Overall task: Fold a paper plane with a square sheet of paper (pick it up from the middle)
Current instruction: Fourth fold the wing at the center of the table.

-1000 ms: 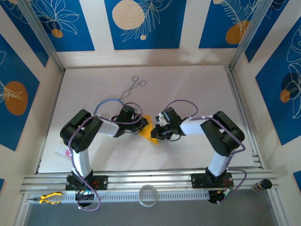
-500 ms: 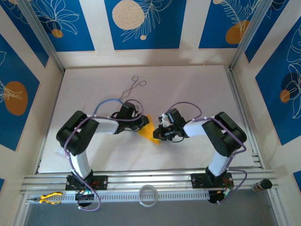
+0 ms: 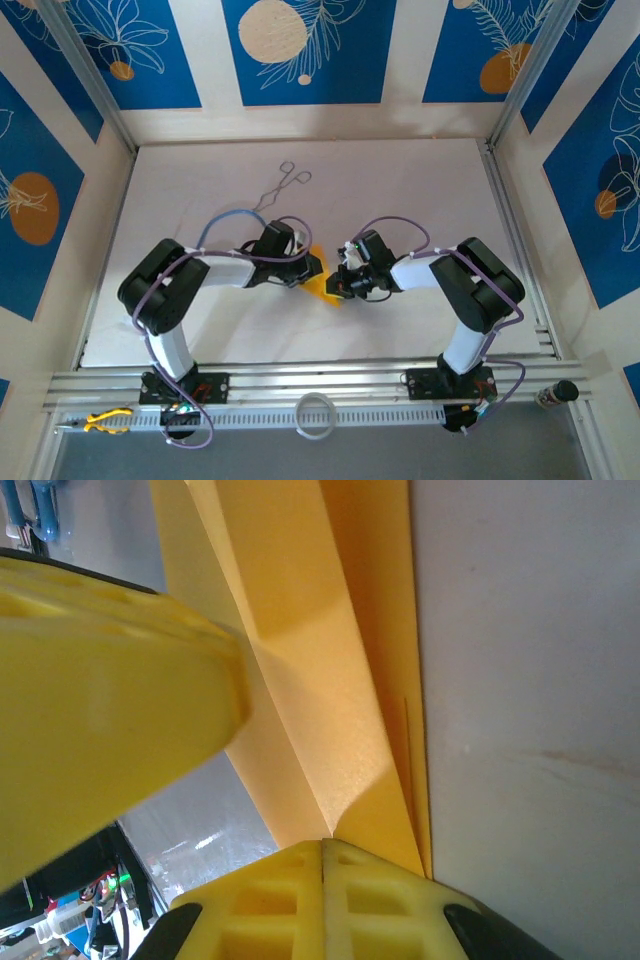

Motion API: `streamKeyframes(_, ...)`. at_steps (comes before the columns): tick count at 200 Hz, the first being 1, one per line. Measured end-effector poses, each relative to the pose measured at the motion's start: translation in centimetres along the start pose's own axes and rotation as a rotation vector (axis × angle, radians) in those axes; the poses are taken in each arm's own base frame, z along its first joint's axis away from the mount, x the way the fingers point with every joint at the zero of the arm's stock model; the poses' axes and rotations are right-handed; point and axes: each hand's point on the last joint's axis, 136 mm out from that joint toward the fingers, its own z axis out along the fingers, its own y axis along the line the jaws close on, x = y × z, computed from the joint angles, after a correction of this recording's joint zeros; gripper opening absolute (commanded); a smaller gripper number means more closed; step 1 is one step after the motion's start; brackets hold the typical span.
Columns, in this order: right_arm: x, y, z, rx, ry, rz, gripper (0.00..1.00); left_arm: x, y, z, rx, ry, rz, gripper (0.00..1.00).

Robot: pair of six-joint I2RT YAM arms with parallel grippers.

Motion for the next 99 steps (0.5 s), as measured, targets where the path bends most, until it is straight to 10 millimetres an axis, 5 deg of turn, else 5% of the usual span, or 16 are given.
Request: streamKeyframes(99, 0.3, -0.1, -0.7, 0.023, 0.004, 0.015, 0.05, 0.2, 1.9, 0.8, -0.077, 0.027, -0.001, 0.11)
